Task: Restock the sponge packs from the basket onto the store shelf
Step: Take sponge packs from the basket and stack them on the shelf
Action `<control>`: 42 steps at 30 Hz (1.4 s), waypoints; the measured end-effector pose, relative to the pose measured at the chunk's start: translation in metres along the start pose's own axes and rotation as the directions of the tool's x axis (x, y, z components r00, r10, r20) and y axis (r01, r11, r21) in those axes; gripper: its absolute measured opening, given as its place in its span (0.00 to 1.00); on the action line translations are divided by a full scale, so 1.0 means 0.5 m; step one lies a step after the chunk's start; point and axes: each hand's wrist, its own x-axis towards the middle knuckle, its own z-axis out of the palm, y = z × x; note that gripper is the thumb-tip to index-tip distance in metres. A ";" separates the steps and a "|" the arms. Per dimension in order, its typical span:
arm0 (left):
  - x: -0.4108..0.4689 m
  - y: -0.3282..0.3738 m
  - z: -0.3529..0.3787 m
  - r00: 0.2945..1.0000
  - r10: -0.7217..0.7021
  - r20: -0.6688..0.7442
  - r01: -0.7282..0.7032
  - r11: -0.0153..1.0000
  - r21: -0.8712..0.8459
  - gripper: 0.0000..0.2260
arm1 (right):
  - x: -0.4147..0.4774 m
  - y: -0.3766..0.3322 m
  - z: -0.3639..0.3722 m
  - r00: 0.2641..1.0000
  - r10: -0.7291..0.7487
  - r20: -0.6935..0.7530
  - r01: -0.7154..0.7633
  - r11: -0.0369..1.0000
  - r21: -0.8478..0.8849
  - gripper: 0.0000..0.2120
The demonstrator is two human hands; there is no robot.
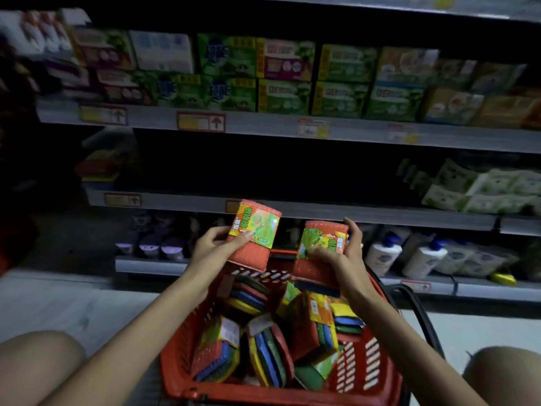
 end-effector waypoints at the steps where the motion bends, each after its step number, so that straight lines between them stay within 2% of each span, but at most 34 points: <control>1: 0.000 0.005 -0.002 1.000 0.011 -0.025 -0.011 1.000 -0.024 0.26 | 0.003 -0.010 0.008 0.998 -0.043 0.041 0.045 0.998 -0.046 0.49; 5: 0.010 0.032 -0.030 0.995 0.037 -0.093 -0.043 0.997 -0.064 0.28 | 0.016 -0.061 0.061 0.974 -0.108 0.201 0.157 0.957 -0.245 0.38; 8: 0.026 0.049 -0.068 0.989 0.014 -0.147 -0.036 0.989 -0.143 0.18 | 0.036 -0.092 0.119 0.955 -0.146 0.260 0.233 0.909 -0.346 0.31; 11: 0.043 0.070 -0.110 0.974 -0.017 -0.225 -0.027 0.982 -0.189 0.13 | 0.053 -0.127 0.191 0.929 -0.162 0.333 0.292 0.873 -0.391 0.23; 15: 0.076 0.104 -0.178 0.957 -0.090 -0.277 0.004 0.955 -0.298 0.09 | 0.066 -0.162 0.292 0.881 -0.161 0.445 0.369 0.822 -0.434 0.20; 18: 0.106 0.121 -0.230 0.947 -0.101 -0.304 -0.015 0.933 -0.359 0.09 | 0.080 -0.181 0.360 0.860 -0.187 0.475 0.419 0.790 -0.448 0.26; 21: 0.150 0.124 -0.282 0.921 -0.085 -0.380 -0.061 0.933 -0.354 0.11 | 0.102 -0.197 0.433 0.820 -0.188 0.540 0.430 0.827 -0.364 0.39; 24: 0.197 0.118 -0.327 0.887 -0.058 -0.459 -0.106 0.940 -0.324 0.16 | 0.119 -0.203 0.515 0.758 -0.158 0.633 0.388 0.889 -0.243 0.38; 27: 0.240 0.108 -0.366 0.864 -0.025 -0.502 -0.123 0.958 -0.259 0.16 | 0.139 -0.192 0.587 0.720 -0.167 0.673 0.327 0.938 -0.117 0.33; 33: 0.319 0.085 -0.442 0.869 0.032 -0.493 -0.137 0.974 -0.179 0.13 | 0.160 -0.172 0.701 0.730 -0.163 0.664 0.156 0.985 0.071 0.28; 37: 0.353 0.070 -0.476 0.891 0.045 -0.451 -0.134 0.977 -0.168 0.09 | 0.173 -0.153 0.764 0.739 -0.174 0.651 0.125 0.985 0.121 0.36; 42: 0.392 0.061 -0.496 0.853 0.087 -0.514 -0.183 0.973 -0.139 0.09 | 0.206 -0.140 0.811 0.779 -0.170 0.604 0.114 0.985 0.131 0.31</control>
